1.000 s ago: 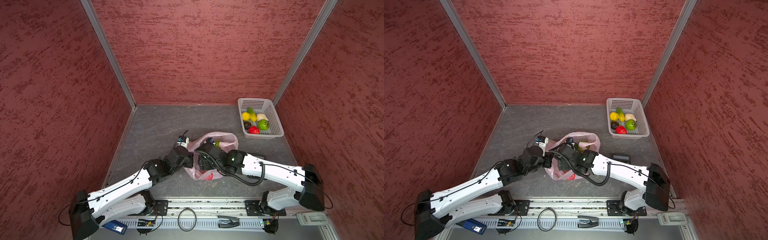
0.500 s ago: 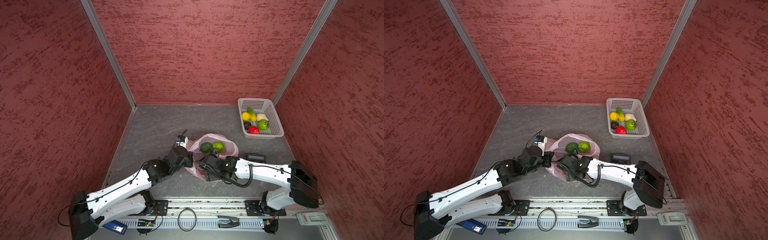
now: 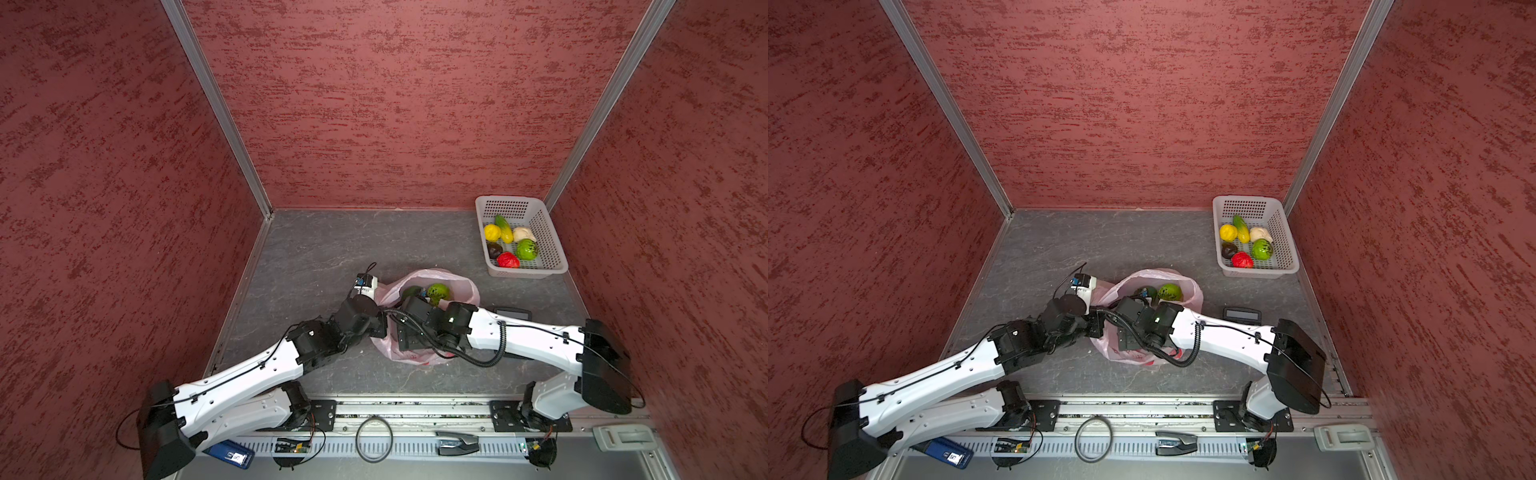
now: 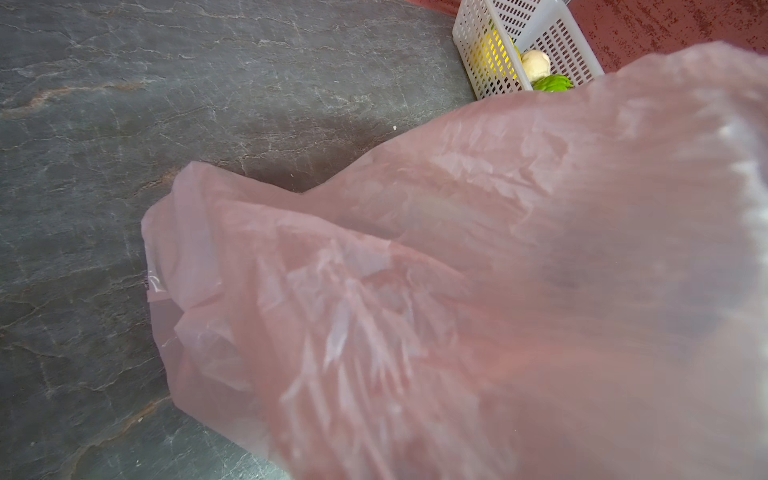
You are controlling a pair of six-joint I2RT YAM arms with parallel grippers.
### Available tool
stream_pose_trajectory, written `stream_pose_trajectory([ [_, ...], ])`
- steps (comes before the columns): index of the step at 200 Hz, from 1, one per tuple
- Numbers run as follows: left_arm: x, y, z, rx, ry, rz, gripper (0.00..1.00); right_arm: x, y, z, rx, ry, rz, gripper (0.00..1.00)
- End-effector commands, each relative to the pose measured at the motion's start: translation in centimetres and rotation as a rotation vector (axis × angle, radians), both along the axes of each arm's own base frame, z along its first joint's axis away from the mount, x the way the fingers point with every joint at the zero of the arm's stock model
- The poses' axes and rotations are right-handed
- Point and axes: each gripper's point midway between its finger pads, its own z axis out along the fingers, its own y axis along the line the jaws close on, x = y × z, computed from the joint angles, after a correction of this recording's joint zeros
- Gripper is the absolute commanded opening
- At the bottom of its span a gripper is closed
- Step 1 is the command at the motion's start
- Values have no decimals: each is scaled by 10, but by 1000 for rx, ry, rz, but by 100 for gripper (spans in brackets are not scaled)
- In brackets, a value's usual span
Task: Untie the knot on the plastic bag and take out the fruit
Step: 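Close the right gripper on the dark green fruit inside the bag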
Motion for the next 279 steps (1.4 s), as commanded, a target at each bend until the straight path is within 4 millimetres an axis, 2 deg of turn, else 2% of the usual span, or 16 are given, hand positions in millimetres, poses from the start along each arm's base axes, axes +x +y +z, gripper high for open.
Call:
stream_pose_trajectory([
  [1, -3, 1, 1, -11, -1, 7, 0, 20, 1, 6, 76, -24, -116, 93],
  [35, -4, -2, 1, -16, 2, 4, 0, 44, 3, -6, 153, -48, -230, 92],
  [84, -5, -2, -1, -14, 7, 3, 0, 92, 4, -6, 270, -179, -418, 90],
  [101, -5, -3, -2, -12, 10, 1, 0, 107, 0, -7, 319, -199, -498, 89],
  [146, -6, -6, -4, -12, 20, -15, 0, 134, -19, -30, 361, -187, -669, 88],
  [206, -7, -10, -8, -6, 33, -31, 0, 156, -9, -36, 388, -205, -674, 88],
  [246, -7, -10, -9, 0, 39, -35, 0, 160, 1, -49, 383, -186, -646, 87],
  [266, -6, -9, -9, 2, 38, -30, 0, 160, 0, -54, 381, -182, -652, 77],
  [279, -6, -8, -9, 5, 36, -27, 0, 159, -1, -55, 383, -183, -652, 65],
])
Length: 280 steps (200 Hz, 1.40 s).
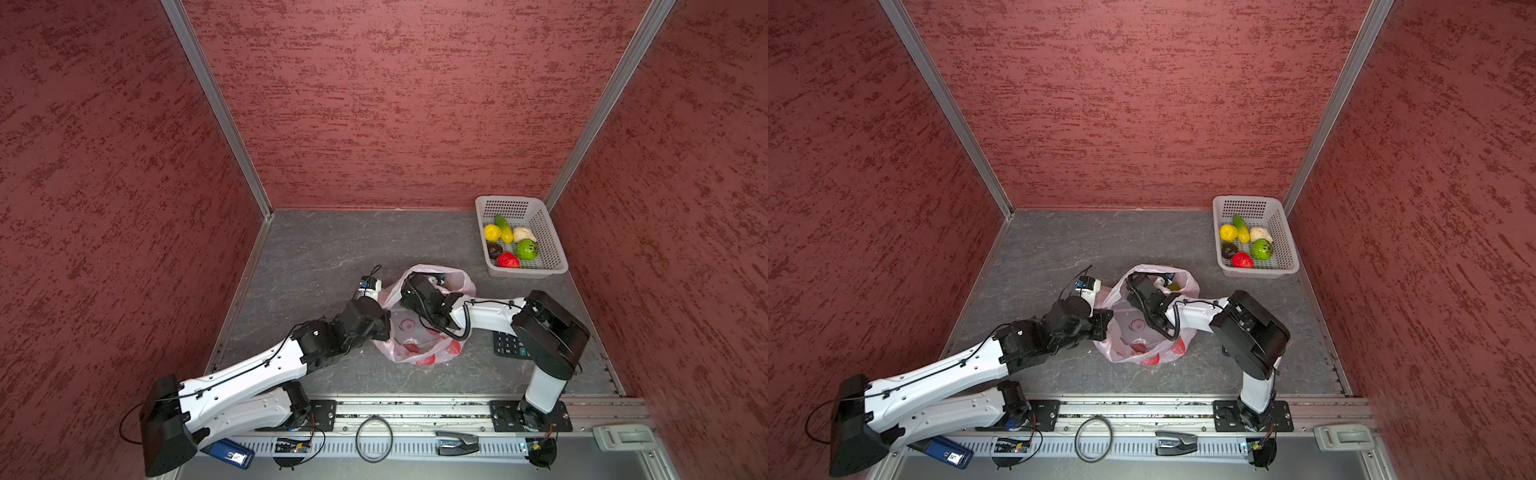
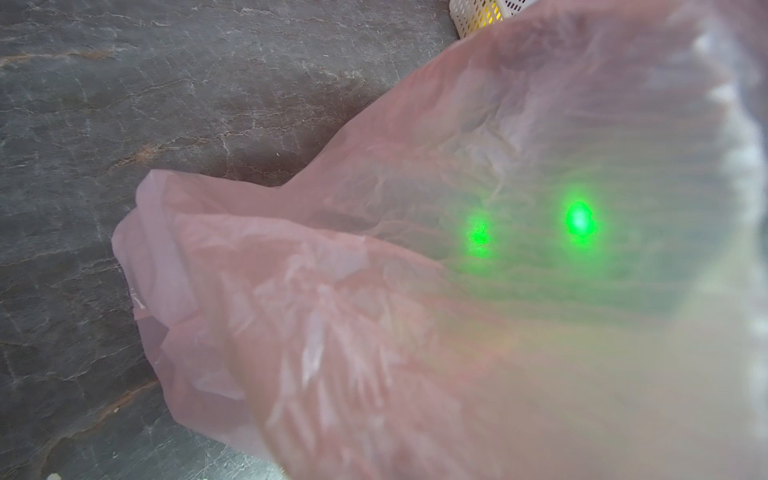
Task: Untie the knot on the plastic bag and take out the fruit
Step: 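Close the right gripper on the dark green fruit inside the bag, then lift the dark green fruit out and carry it over the basket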
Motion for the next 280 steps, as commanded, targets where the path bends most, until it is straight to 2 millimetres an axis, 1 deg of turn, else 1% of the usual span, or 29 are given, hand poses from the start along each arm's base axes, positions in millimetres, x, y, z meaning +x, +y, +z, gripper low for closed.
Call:
stream_pose_trajectory([
  [1, 0, 1, 0, 3, -3, -4, 0, 8, 3, 5, 53, -18, -39, 64],
  [20, 0, 2, 1, 3, -5, 2, 0, 7, 2, 7, 57, -24, -36, 53],
  [30, 0, 3, 0, 5, -4, 6, 0, 7, 2, 9, 59, -29, -33, 49],
  [54, 2, 4, 0, 8, -8, 15, 0, 4, 5, 14, 79, -30, -8, 48],
  [80, 3, 6, 0, 12, -15, 24, 0, -5, 12, 27, 107, -38, 38, 47],
  [115, 7, 7, 0, 15, -21, 39, 0, -29, 25, 52, 109, -48, 132, 47],
  [144, 10, 8, 1, 14, -27, 49, 0, -53, 30, 71, 83, -50, 202, 47],
  [171, 13, 9, 2, 15, -33, 51, 0, -76, 34, 81, 55, -32, 279, 47],
  [203, 16, 12, 3, 18, -36, 57, 0, -100, 35, 99, 11, -33, 350, 47],
  [212, 17, 13, 3, 19, -36, 57, 0, -105, 35, 99, -12, -25, 364, 47],
  [215, 17, 13, 4, 18, -37, 57, 0, -108, 34, 109, -1, -39, 369, 47],
  [217, 18, 13, 4, 17, -37, 58, 0, -109, 33, 112, 0, -42, 370, 47],
  [250, 19, 16, 6, 16, -39, 61, 0, -121, 25, 143, 3, -63, 380, 47],
  [280, 20, 18, 4, 20, -36, 63, 0, -125, 7, 179, 22, -102, 349, 47],
])
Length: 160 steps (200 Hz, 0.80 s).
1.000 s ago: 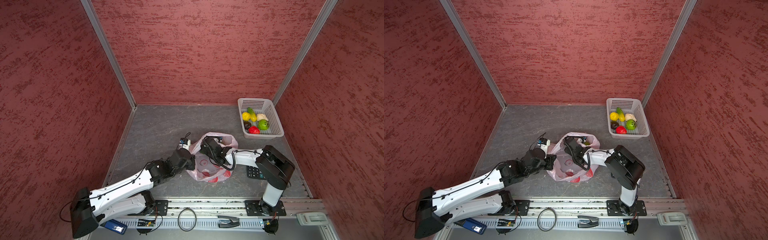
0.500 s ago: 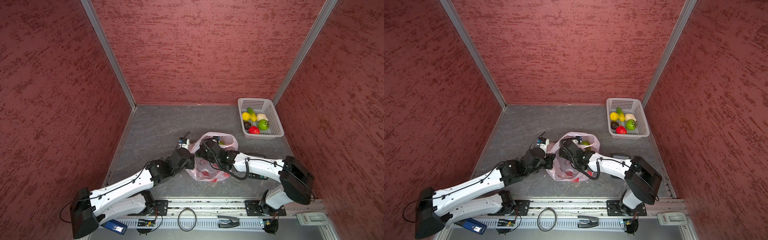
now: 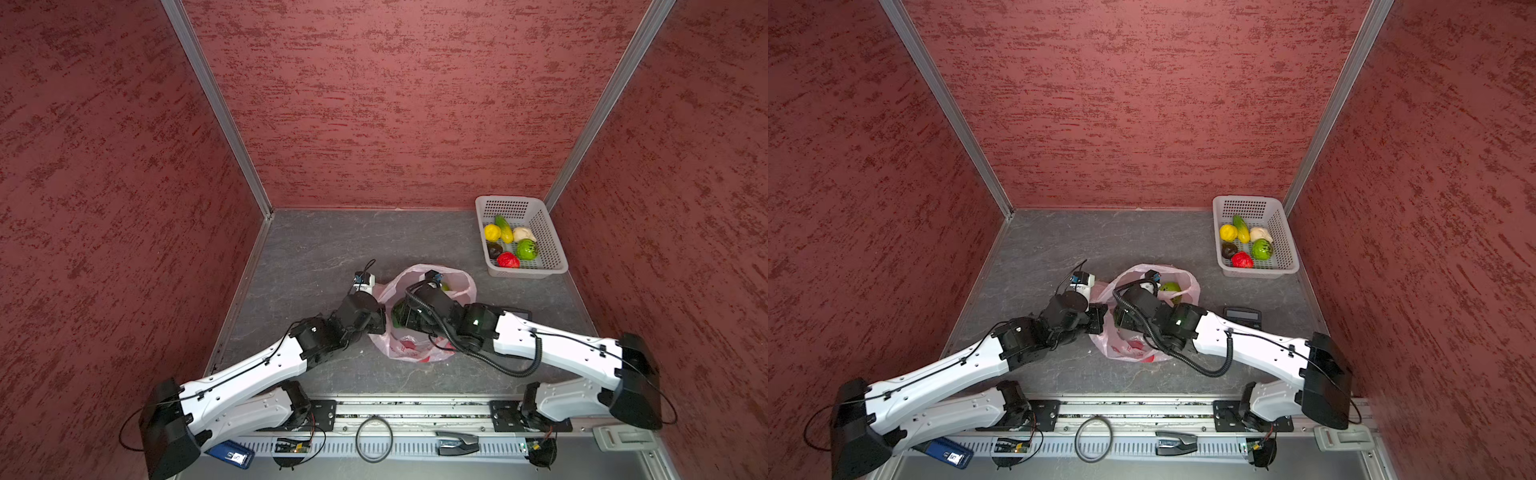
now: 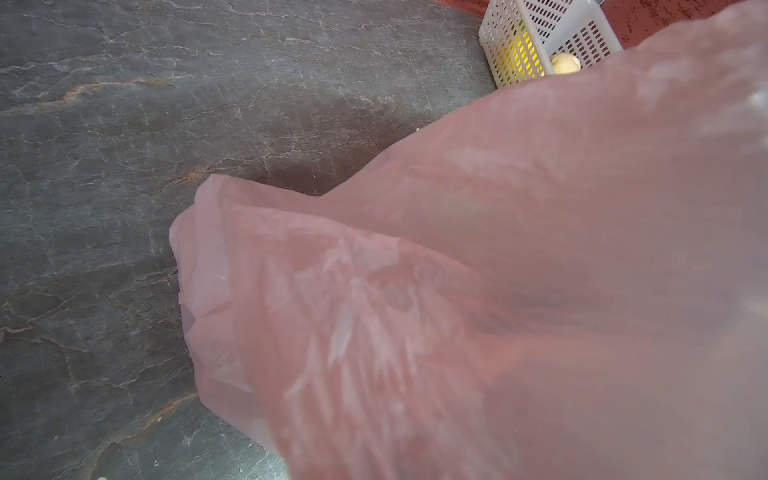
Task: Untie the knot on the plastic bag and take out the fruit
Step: 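Lift the dark green fruit out and carry it over the basket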
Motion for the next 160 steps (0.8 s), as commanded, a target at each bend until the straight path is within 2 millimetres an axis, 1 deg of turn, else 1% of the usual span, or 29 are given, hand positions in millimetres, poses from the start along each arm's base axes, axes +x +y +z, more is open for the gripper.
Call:
stream_pose_trajectory([
  [1, 1, 0, 4, -6, -14, -11, 0, -2, -23, 31, -8, -30, -53, 47],
  [33, 2, 1, 3, -5, -11, -10, 0, -3, -47, 67, -10, -71, -96, 47],
  [53, 3, 1, 3, -7, -10, -8, 0, 1, -64, 89, -14, -104, -130, 47],
  [81, 3, 0, 3, -5, -10, -12, 0, 19, -91, 119, 11, -160, -187, 47],
  [92, 3, 0, 3, -7, -10, -12, 0, 29, -104, 127, 18, -174, -214, 47],
  [113, 4, -2, 3, -12, -9, -14, 0, 51, -133, 133, 22, -203, -269, 47],
  [124, 4, -2, 3, -11, -8, -13, 0, 64, -150, 133, 5, -221, -305, 47],
  [135, 5, -3, 3, -13, -7, -14, 0, 77, -166, 132, -12, -237, -330, 47],
  [160, 5, -4, 2, -10, -4, -14, 0, 107, -201, 119, -43, -256, -399, 48],
])
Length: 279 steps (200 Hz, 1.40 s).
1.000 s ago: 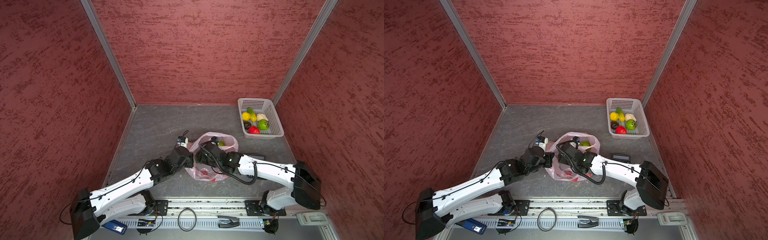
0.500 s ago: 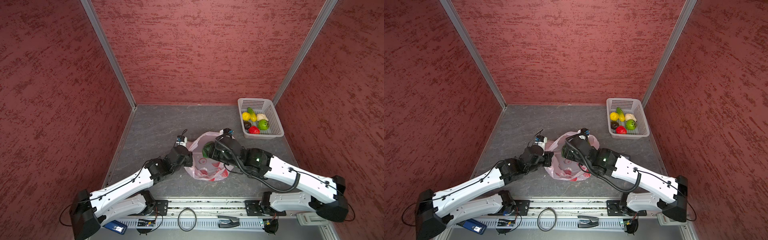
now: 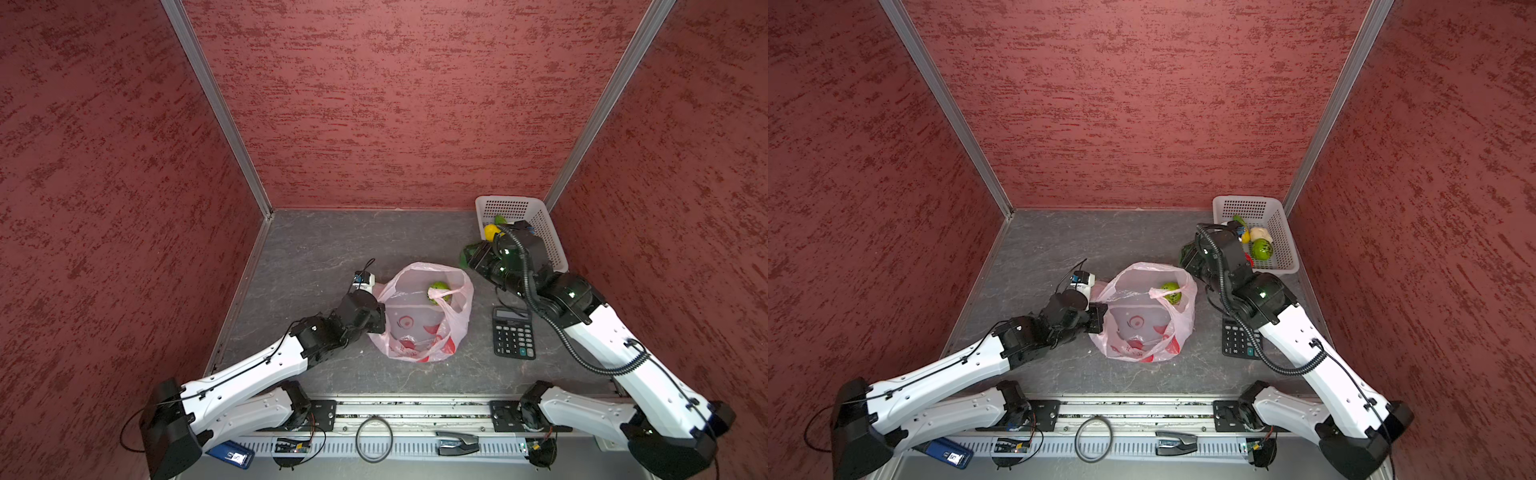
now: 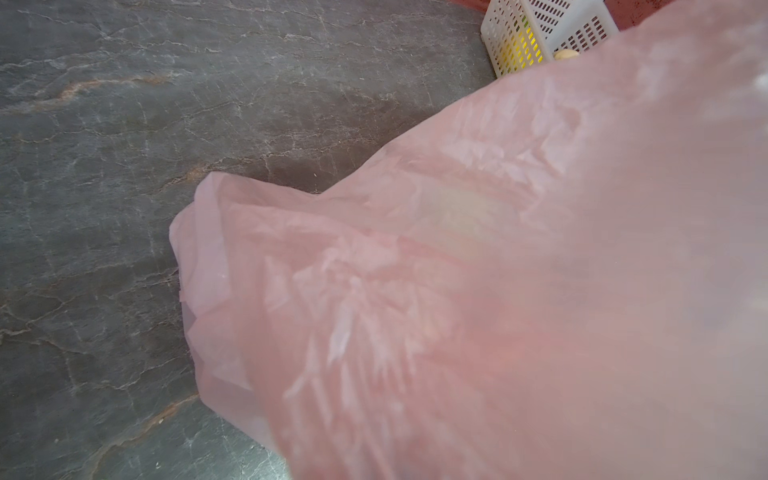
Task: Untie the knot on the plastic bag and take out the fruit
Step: 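Lift the dark green fruit out and carry it over the basket, then open the right gripper to drop the dark green fruit into the basket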
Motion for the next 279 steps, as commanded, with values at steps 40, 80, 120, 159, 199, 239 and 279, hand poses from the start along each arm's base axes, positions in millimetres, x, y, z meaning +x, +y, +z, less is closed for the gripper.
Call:
stream_pose_trajectory([
  [40, 3, -3, 4, -11, -9, -3, 0, 70, -84, -38, -96, -40, -131, 48],
  [80, 3, -3, 6, -13, -9, 1, 0, 119, -137, -78, -88, -39, -252, 48],
  [120, 1, 0, 5, -15, -3, 10, 0, 166, -177, -117, -96, 7, -313, 48],
  [159, 0, 3, 4, -14, -2, 16, 0, 204, -199, -148, -129, 66, -324, 49],
  [199, 2, 3, 6, -22, -6, 19, 0, 224, -211, -178, -149, 136, -342, 57],
  [239, 3, 3, 10, -29, -15, 16, 0, 223, -216, -184, -159, 165, -367, 77],
  [279, 2, 3, 10, -35, -17, 12, 0, 218, -215, -178, -167, 163, -362, 84],
])
